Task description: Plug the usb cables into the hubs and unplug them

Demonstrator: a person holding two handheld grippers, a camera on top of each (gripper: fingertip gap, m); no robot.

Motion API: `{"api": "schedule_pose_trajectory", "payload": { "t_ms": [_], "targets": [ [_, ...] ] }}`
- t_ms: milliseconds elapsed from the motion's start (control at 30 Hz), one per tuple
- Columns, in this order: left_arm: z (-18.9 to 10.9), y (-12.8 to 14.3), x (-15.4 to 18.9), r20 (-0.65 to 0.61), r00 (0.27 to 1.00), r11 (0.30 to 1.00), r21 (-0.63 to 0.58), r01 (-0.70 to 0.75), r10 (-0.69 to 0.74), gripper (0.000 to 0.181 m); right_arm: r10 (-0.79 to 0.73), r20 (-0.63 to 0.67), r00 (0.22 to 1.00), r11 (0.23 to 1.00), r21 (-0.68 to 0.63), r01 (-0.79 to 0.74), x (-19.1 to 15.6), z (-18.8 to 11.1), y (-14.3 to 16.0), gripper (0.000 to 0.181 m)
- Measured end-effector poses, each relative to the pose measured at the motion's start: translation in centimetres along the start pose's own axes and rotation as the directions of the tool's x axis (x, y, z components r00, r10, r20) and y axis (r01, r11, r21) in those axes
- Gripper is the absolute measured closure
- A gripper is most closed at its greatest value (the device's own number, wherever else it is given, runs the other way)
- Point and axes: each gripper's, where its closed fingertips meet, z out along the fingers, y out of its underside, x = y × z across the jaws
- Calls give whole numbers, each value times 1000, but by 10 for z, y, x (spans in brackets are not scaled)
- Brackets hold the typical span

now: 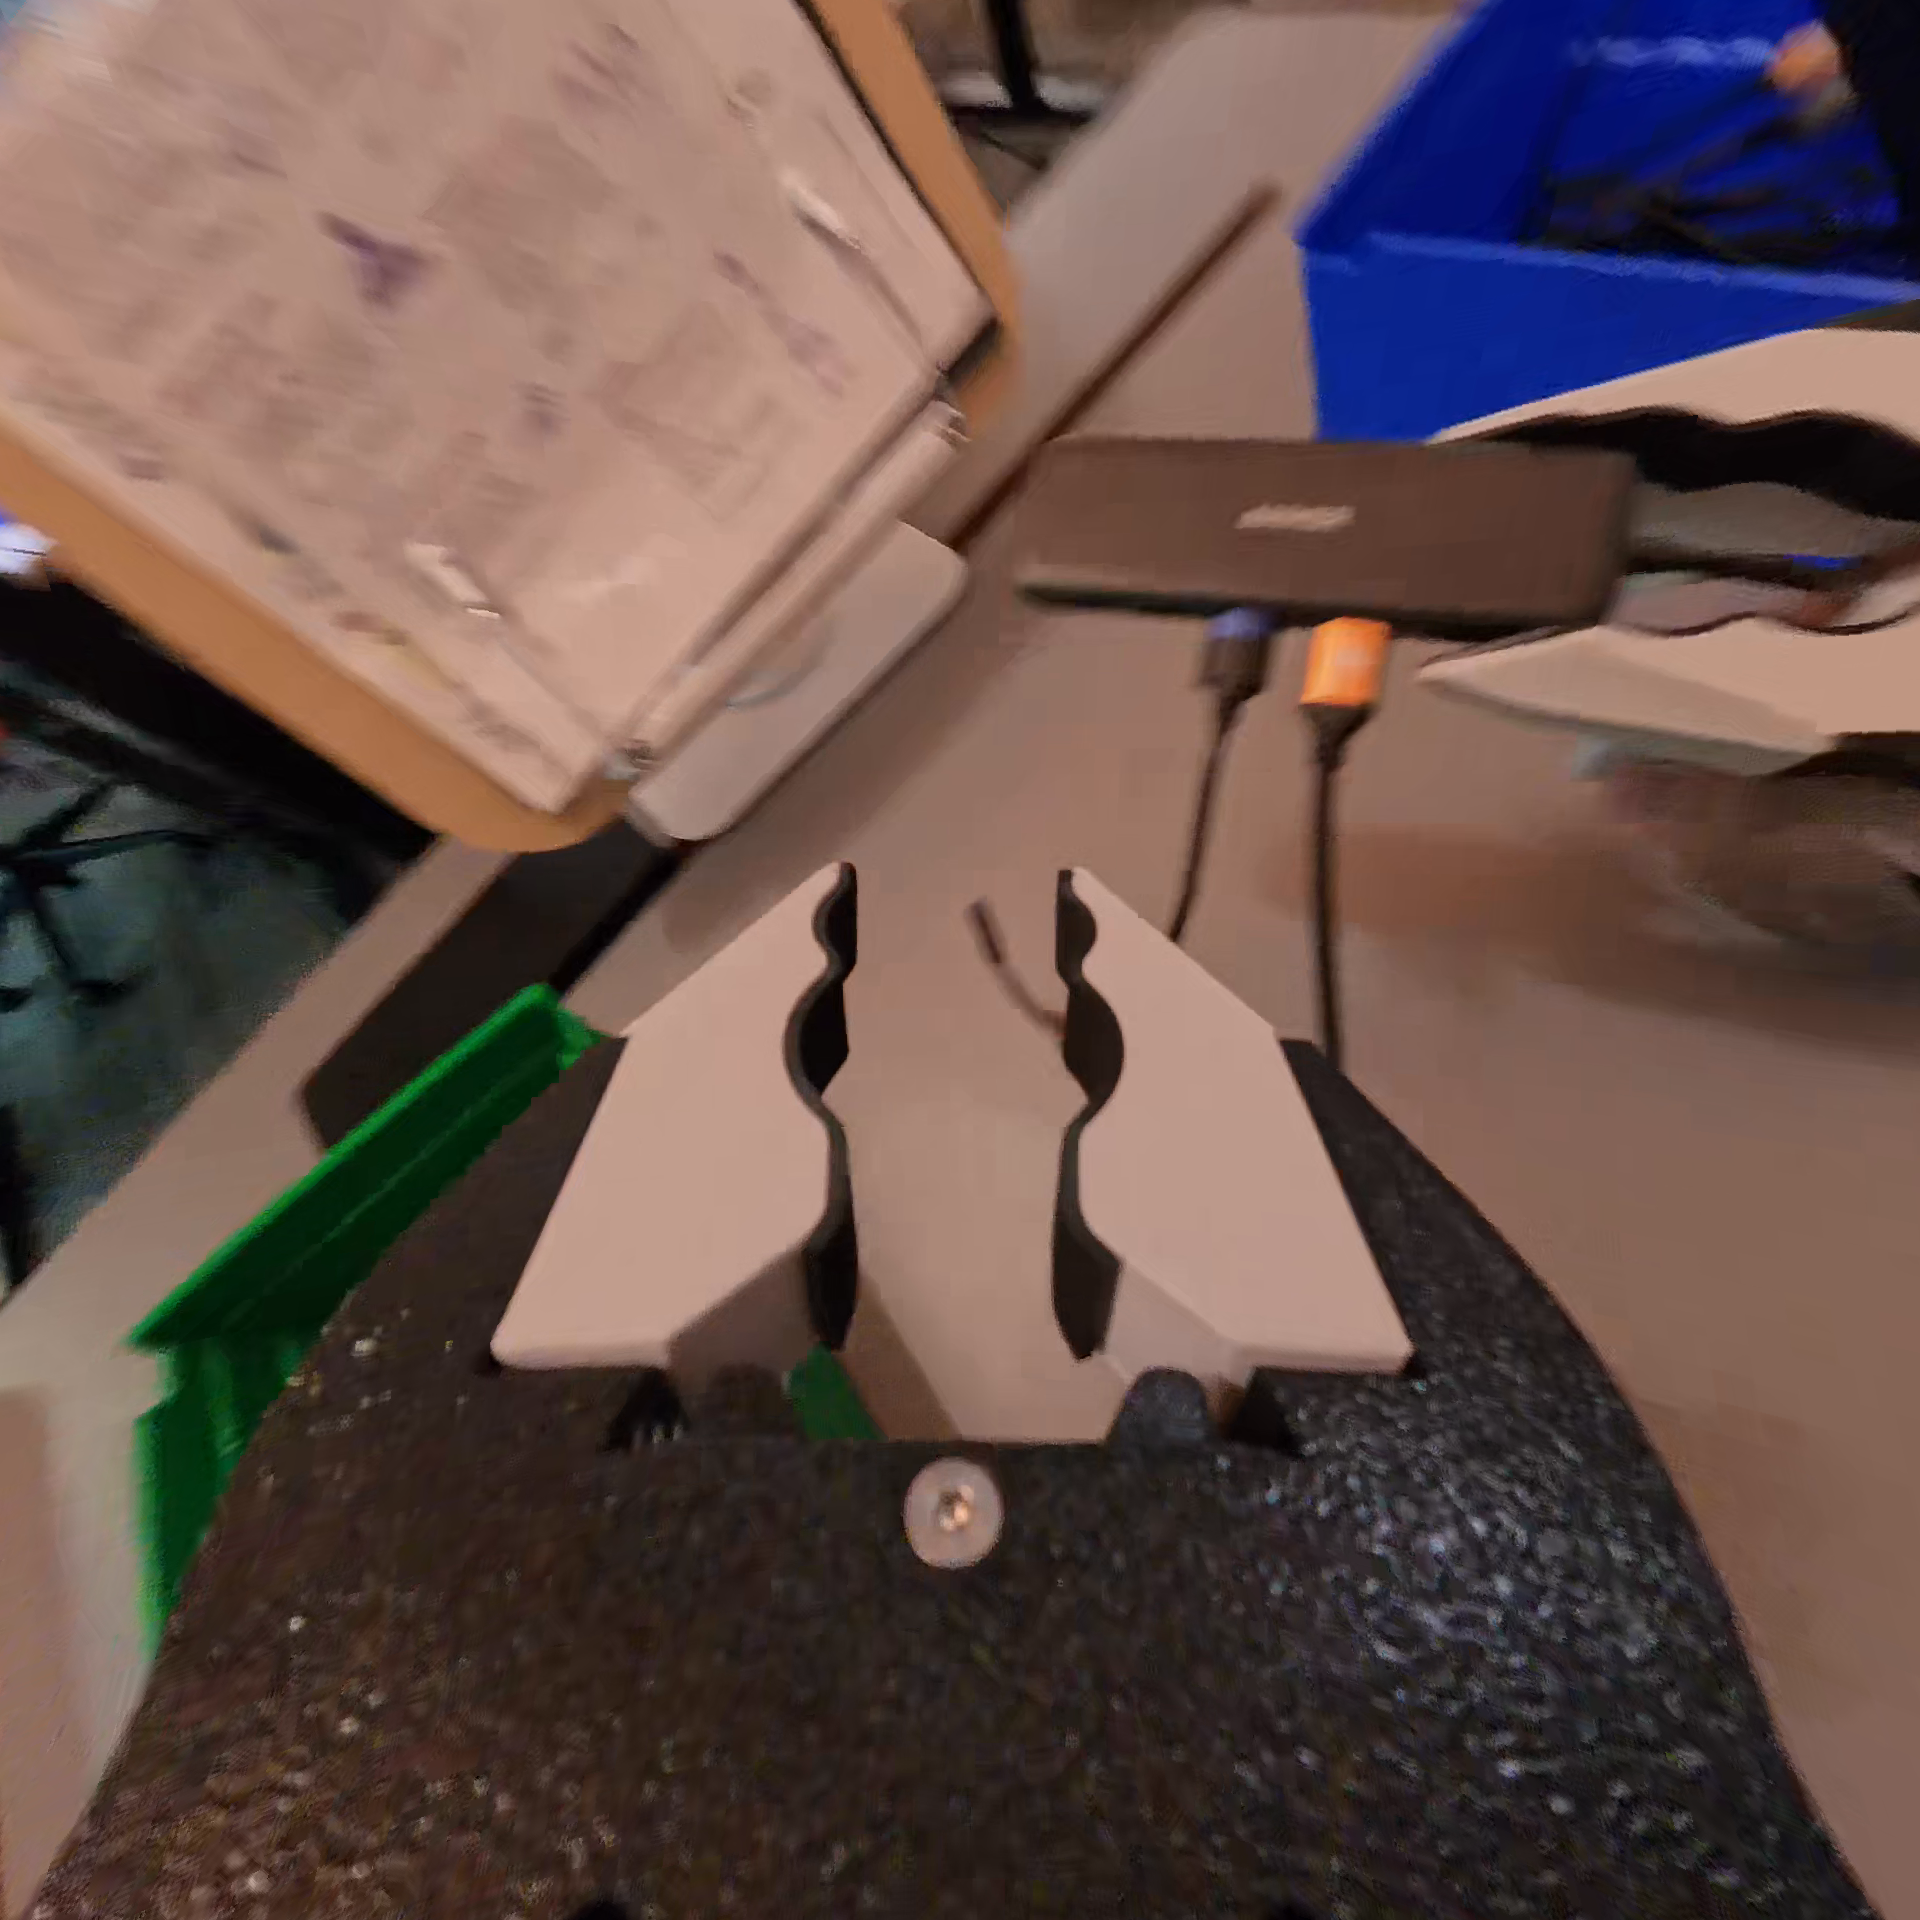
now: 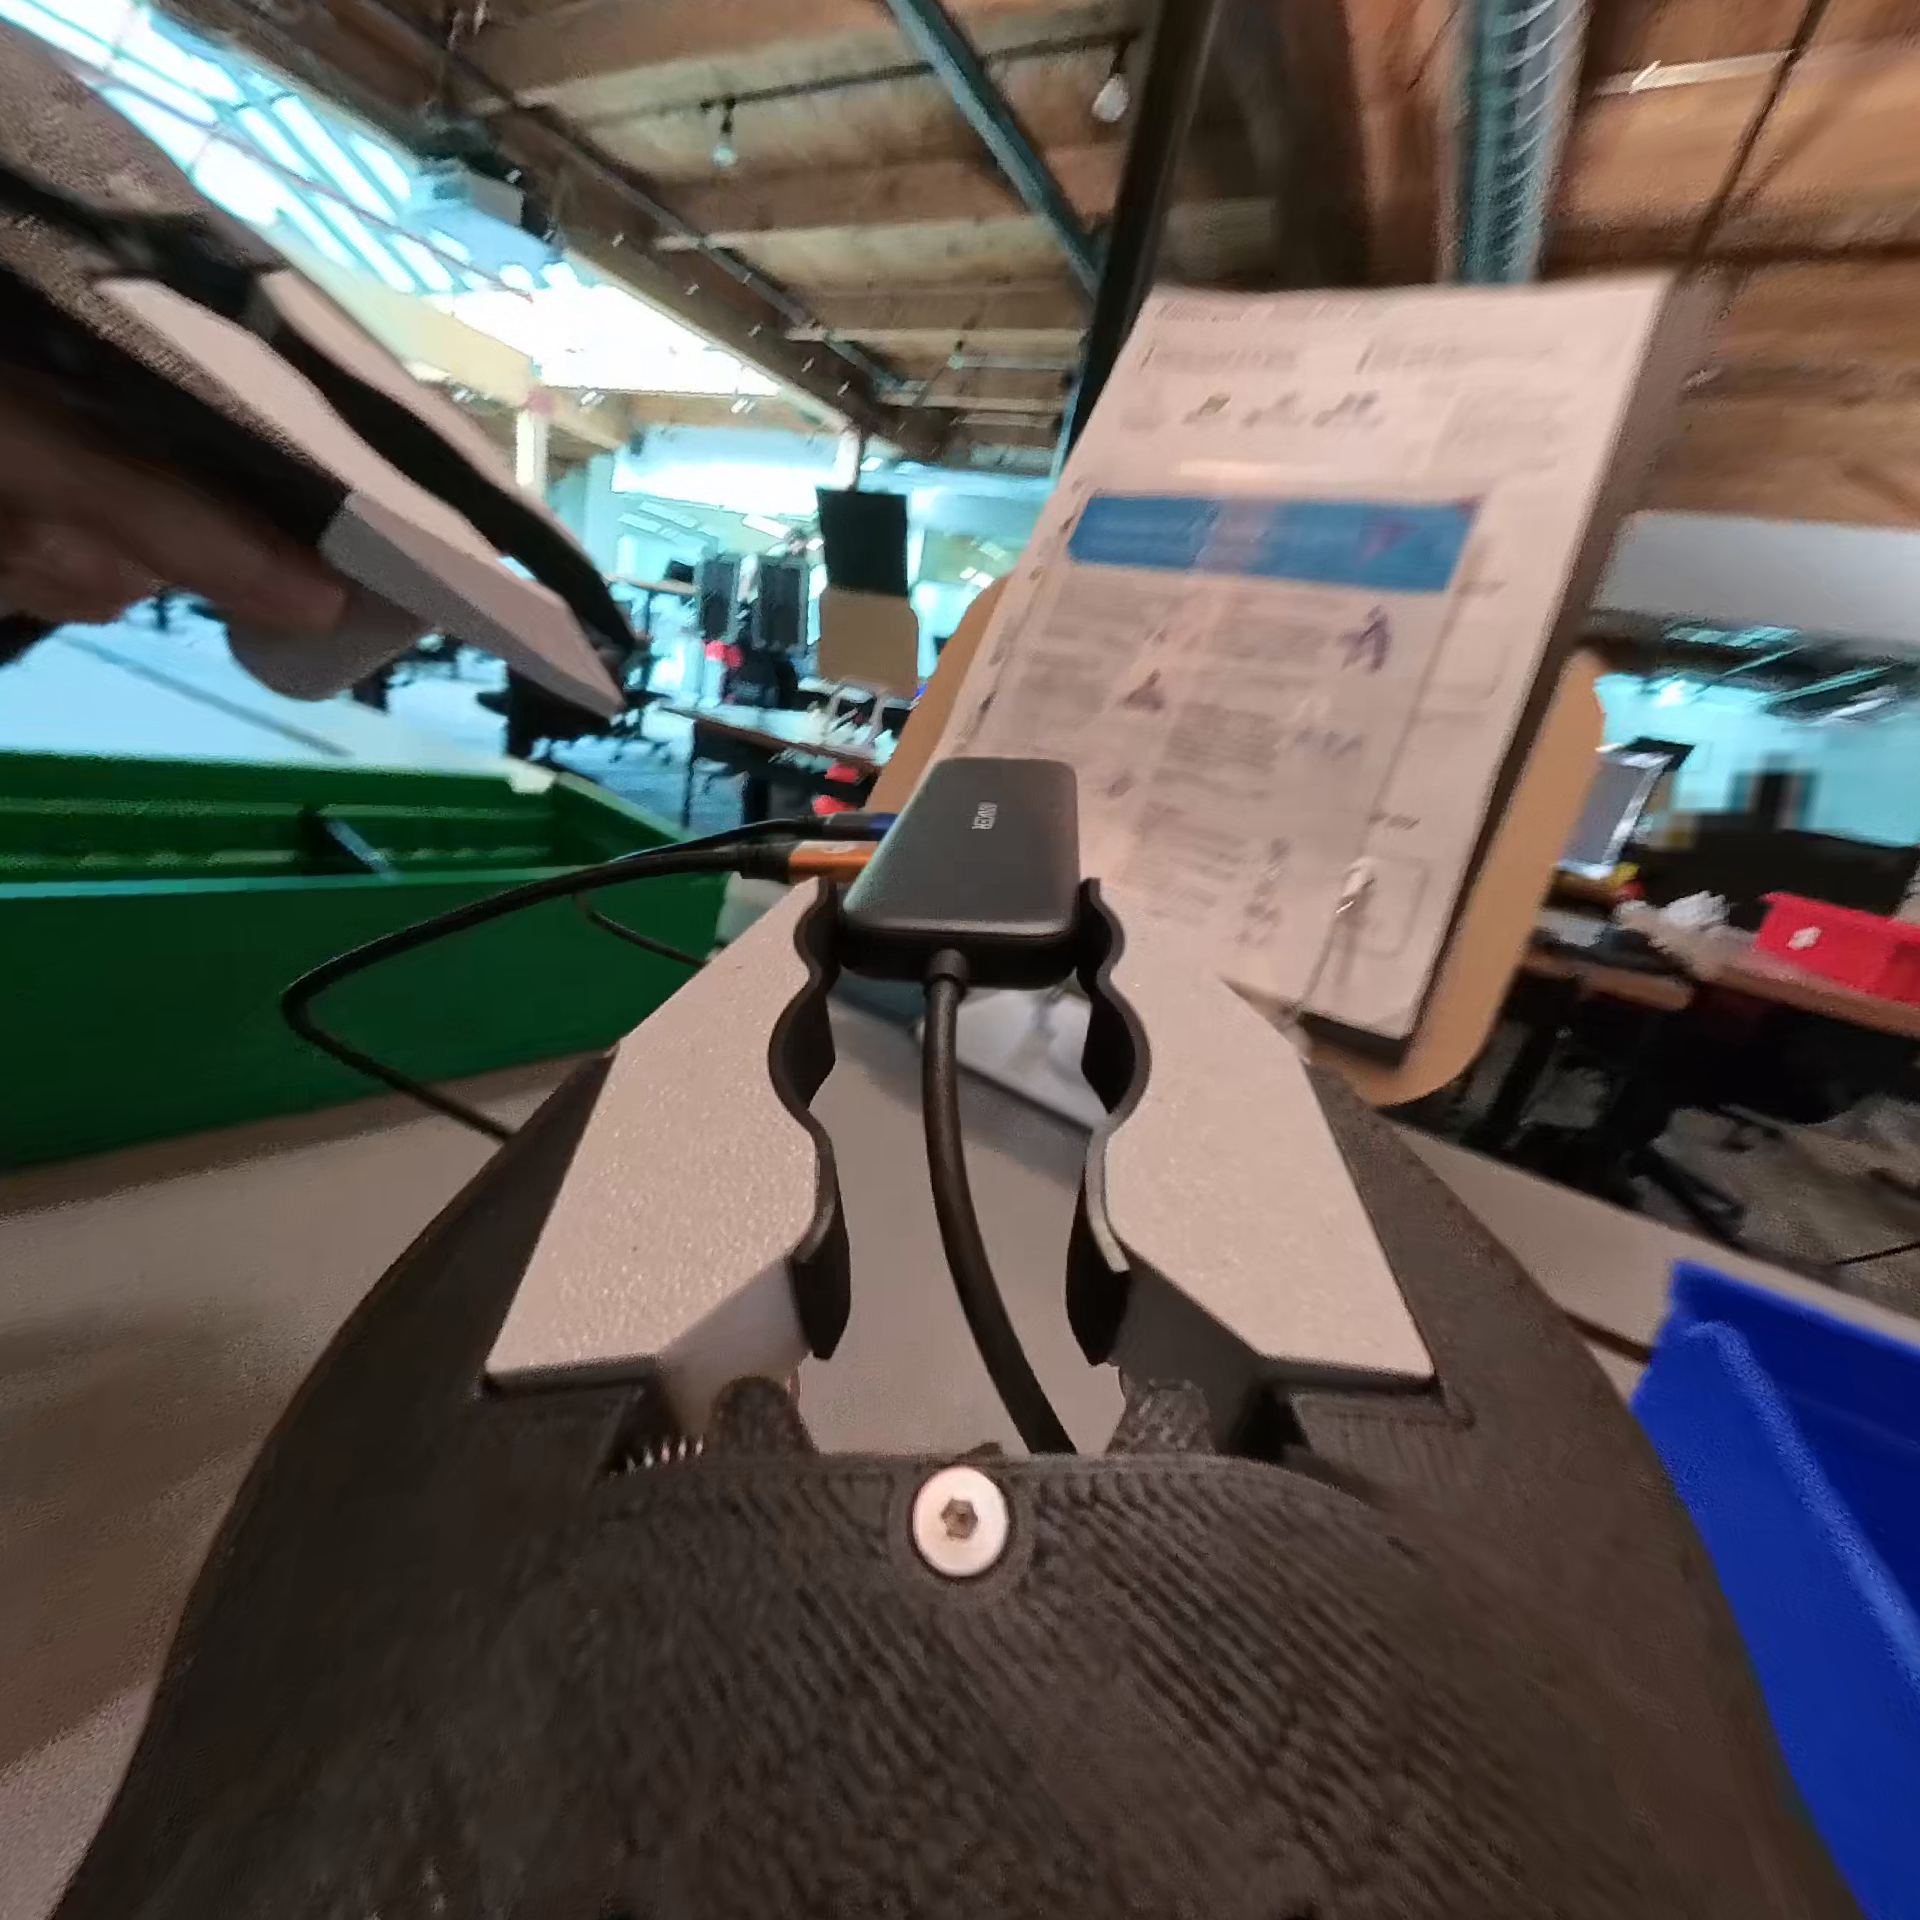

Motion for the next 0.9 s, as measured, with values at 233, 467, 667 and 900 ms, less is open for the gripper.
{"api": "schedule_pose_trajectory", "payload": {
  "t_ms": [233,467,667,900],
  "targets": [
    [-41,-19,-44,196,980,986,164,-9,-24,145,-74,-214,974,983,148,107,59,-32,-98,135],
    [-25,-6,-40,201,978,996,65,-63,49,144,-337,-518,786,919,2,395,159,-94,-165,136],
    [-13,-4,-31,166,982,994,46,-103,94,144,-485,-527,698,874,-290,389,222,-106,-120,136],
    [1,5,-28,144,981,992,5,-128,126,144,-764,-374,525,619,-653,436,236,-120,-36,135]
  ]
}}
